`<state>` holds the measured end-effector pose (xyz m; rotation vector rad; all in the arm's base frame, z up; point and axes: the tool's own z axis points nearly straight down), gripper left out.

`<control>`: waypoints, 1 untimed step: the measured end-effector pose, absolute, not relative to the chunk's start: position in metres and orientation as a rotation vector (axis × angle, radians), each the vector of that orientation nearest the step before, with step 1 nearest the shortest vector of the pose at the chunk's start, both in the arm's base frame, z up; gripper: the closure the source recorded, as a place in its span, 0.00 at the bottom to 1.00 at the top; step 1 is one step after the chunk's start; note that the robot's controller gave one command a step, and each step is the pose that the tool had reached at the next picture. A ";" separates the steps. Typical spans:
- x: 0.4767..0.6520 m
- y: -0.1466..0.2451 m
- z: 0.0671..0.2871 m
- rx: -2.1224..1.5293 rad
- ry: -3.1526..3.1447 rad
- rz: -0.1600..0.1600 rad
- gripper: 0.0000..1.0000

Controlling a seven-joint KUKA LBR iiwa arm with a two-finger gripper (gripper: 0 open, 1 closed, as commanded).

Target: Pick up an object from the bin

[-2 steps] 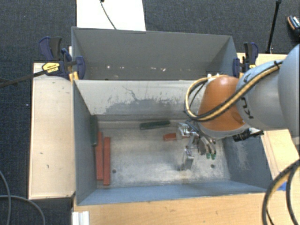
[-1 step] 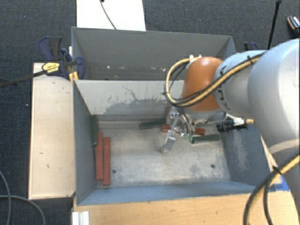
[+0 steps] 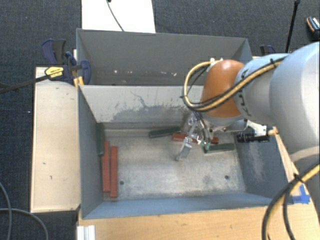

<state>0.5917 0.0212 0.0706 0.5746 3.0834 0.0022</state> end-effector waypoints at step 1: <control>0.592 0.021 0.071 0.566 3.084 0.001 1.00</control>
Offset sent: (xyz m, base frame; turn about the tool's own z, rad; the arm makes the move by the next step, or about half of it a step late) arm 0.0000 0.0000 0.0000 0.0000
